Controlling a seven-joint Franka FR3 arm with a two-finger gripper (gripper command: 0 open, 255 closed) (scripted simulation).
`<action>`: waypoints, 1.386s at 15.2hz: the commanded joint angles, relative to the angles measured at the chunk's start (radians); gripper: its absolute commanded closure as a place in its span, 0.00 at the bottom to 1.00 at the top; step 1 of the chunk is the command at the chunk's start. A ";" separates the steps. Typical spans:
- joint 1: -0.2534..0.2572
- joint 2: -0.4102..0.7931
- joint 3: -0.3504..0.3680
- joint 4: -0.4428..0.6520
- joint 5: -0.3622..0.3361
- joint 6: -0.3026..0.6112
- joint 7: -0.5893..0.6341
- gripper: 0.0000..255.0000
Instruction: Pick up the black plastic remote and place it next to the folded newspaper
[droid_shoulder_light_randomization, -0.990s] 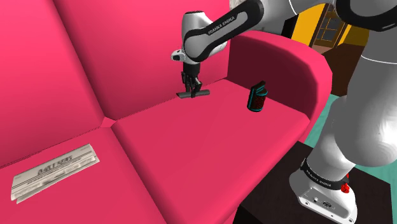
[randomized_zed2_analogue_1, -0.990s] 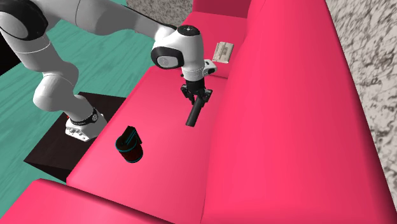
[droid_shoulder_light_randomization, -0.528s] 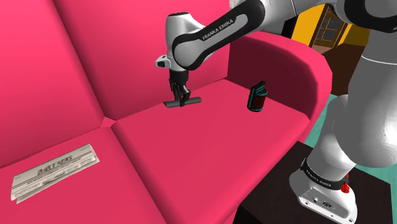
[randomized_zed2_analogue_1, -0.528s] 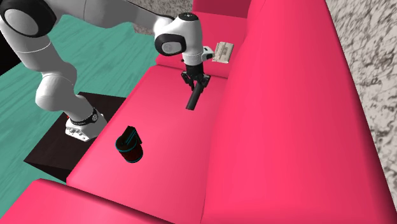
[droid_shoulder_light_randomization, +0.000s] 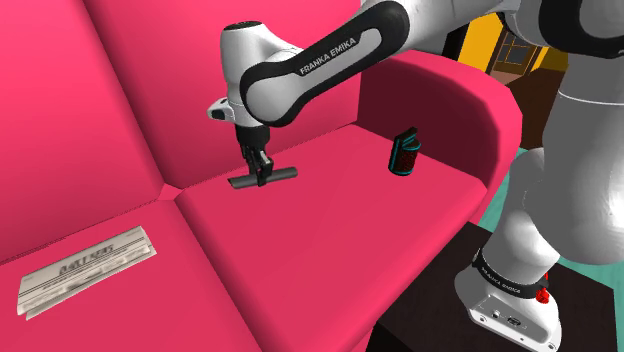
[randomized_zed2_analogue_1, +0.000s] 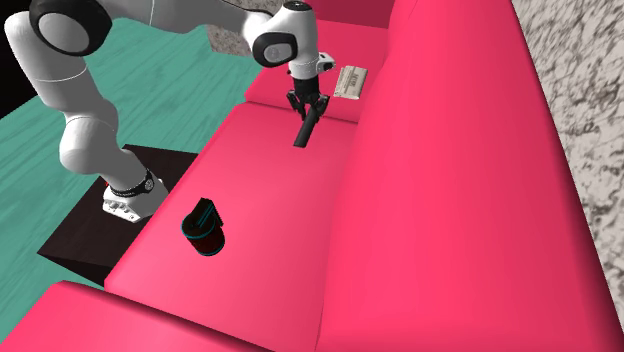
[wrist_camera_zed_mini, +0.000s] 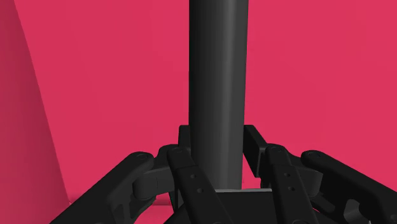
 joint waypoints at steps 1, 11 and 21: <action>0.029 0.019 0.018 0.026 -0.008 -0.010 0.052 1.00; 0.167 0.185 0.081 0.268 -0.049 -0.100 0.261 1.00; 0.320 0.460 0.111 0.705 -0.091 -0.275 0.422 1.00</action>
